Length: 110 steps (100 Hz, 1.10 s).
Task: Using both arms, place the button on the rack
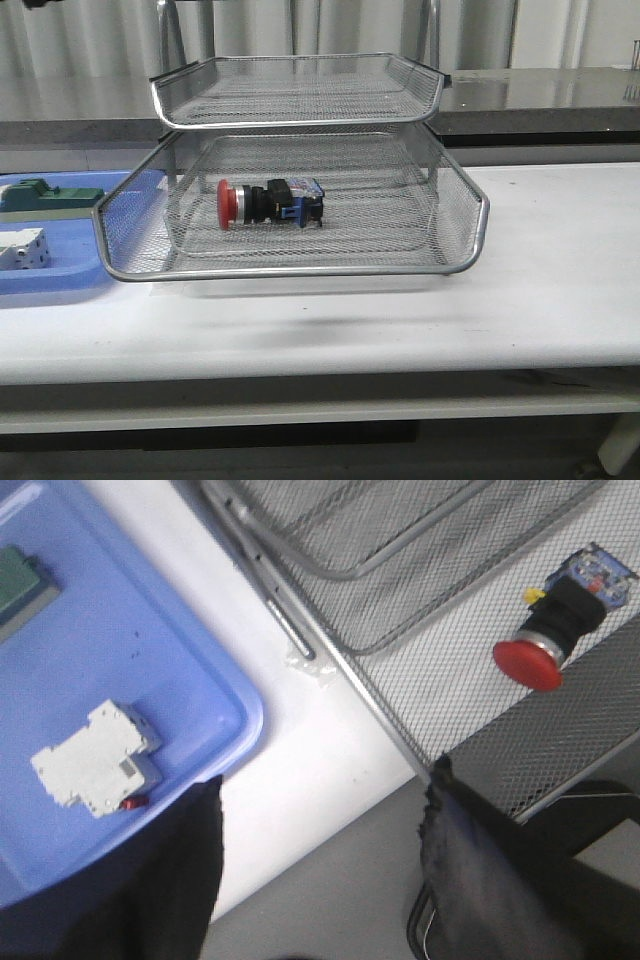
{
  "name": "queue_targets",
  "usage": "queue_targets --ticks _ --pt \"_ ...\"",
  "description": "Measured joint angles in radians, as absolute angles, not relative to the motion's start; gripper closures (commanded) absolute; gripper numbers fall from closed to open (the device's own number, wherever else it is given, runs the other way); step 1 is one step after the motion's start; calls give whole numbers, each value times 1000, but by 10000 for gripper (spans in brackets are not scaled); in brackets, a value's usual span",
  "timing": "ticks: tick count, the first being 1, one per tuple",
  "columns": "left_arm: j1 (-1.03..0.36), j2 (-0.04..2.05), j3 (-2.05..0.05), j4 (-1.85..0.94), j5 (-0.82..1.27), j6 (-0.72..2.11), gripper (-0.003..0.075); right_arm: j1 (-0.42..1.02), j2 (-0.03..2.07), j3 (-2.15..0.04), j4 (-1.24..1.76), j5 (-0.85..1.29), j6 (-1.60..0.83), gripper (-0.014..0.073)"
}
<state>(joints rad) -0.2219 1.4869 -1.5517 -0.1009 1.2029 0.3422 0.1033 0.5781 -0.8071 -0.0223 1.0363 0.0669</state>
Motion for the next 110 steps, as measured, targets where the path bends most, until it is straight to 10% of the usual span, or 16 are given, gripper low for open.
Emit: queue_targets --ticks 110 --pt "-2 388 -392 -187 228 319 300 103 578 -807 -22 1036 67 662"
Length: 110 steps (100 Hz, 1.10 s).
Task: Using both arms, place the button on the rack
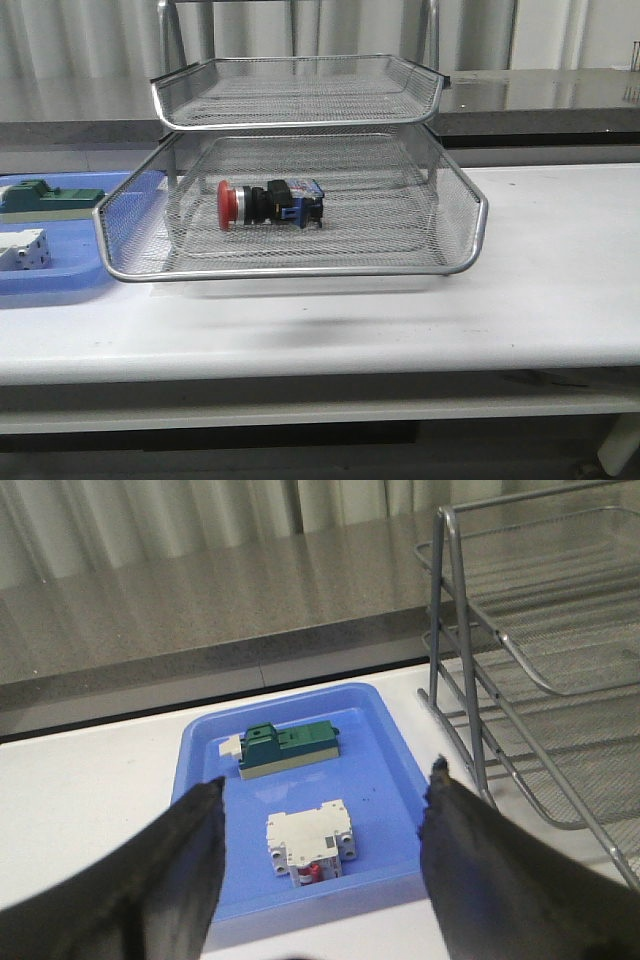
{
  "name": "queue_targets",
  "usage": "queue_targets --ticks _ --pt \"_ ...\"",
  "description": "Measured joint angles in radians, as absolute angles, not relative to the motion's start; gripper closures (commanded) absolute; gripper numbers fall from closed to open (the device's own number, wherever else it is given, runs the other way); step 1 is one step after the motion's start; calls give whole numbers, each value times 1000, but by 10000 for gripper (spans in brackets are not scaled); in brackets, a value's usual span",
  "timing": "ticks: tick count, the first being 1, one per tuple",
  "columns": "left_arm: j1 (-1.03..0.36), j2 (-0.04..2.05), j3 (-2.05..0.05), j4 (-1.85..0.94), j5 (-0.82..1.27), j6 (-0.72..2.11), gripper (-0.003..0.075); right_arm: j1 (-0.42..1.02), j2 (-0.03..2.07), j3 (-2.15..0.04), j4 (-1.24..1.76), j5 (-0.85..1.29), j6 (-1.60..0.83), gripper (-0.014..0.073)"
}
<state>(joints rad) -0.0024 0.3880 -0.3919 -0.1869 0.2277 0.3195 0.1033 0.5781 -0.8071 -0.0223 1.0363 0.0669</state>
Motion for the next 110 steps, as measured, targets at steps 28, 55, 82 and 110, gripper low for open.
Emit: queue_targets --ticks 28,55,82,110 --pt "0 288 -290 -213 131 318 300 103 578 -807 -22 1036 67 662" --pt "1 284 -282 -219 113 318 301 103 578 -807 -22 1036 67 662" --pt "1 284 -282 -219 113 318 521 103 578 -807 -22 1036 67 662" --pt "1 284 -282 -219 113 318 741 103 578 -807 -22 1036 67 662"
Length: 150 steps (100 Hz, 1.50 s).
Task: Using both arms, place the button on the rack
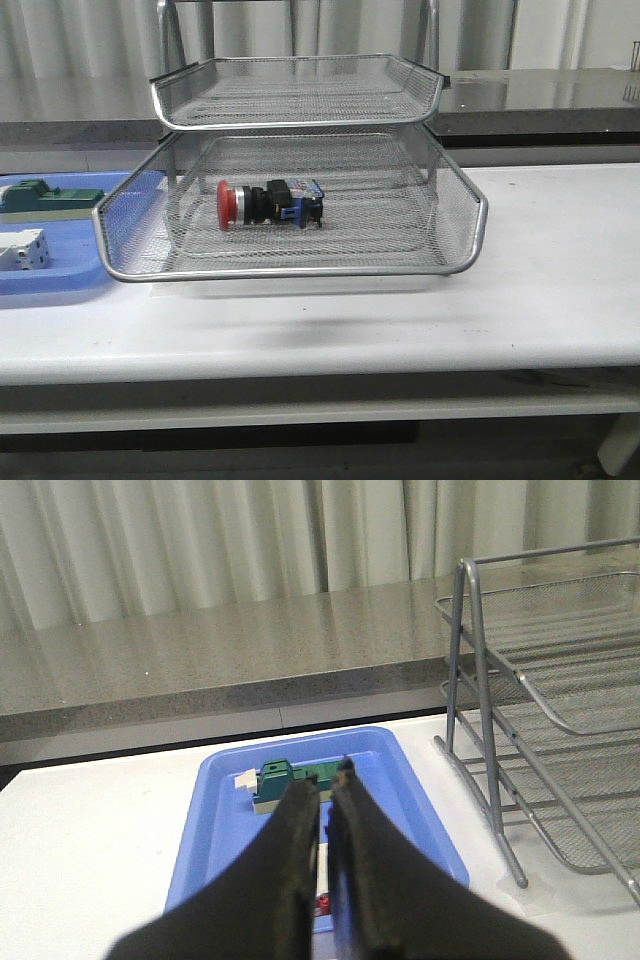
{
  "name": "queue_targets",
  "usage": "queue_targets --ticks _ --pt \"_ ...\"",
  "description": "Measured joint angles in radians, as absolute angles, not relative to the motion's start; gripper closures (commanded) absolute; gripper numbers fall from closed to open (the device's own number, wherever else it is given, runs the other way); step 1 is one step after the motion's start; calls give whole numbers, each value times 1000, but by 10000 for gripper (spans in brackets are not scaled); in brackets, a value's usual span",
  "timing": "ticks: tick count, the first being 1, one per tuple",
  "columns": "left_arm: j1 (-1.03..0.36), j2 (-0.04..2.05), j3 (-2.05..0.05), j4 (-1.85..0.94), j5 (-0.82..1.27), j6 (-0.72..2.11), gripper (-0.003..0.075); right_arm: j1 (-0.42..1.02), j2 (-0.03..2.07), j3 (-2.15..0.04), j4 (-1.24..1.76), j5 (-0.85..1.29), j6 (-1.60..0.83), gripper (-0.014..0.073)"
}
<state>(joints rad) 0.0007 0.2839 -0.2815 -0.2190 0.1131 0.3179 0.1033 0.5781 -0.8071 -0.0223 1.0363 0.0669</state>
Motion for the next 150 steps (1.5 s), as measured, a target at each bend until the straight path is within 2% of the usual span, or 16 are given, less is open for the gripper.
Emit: queue_targets --ticks 42,82,119,150 --pt "1 284 -282 -219 112 317 741 103 578 -807 -22 1034 67 662" --pt "1 284 -282 -219 112 317 741 103 599 -809 125 897 67 662" --pt "1 284 -282 -219 112 317 741 121 885 -809 411 841 -45 660" --pt "1 284 -282 -219 112 317 741 288 1143 -809 465 753 -80 660"
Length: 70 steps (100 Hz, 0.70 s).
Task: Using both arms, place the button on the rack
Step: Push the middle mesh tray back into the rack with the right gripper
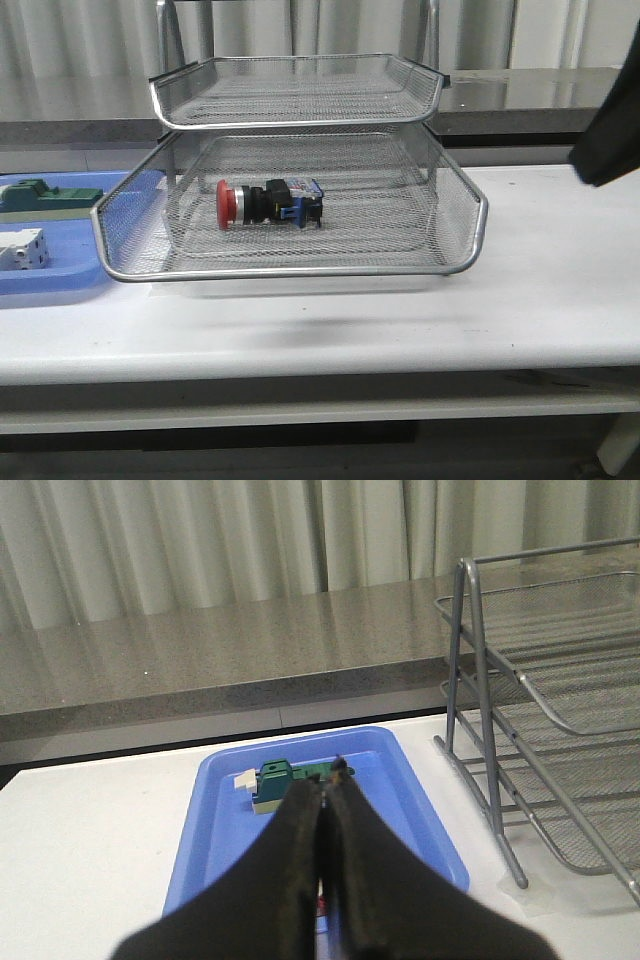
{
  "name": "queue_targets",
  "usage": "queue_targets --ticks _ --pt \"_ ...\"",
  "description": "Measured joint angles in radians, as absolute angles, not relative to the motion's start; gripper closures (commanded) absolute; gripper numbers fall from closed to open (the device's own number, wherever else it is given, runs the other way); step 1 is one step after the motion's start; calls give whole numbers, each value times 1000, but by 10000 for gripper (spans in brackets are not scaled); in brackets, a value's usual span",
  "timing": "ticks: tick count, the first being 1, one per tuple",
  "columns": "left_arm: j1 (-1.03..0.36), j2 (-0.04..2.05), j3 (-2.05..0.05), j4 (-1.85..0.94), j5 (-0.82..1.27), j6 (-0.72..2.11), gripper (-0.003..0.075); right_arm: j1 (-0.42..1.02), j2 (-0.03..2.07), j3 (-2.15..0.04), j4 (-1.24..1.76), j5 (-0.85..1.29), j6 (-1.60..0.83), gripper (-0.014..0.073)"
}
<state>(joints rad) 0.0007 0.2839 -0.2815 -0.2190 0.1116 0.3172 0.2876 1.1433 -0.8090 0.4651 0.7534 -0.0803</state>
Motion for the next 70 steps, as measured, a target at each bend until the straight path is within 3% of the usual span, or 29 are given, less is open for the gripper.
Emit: queue_targets --ticks 35,70 --pt "1 284 -282 -219 112 317 741 495 1363 -809 497 596 -83 660" --pt "1 284 -282 -219 112 317 741 605 1539 -809 521 433 -83 660"
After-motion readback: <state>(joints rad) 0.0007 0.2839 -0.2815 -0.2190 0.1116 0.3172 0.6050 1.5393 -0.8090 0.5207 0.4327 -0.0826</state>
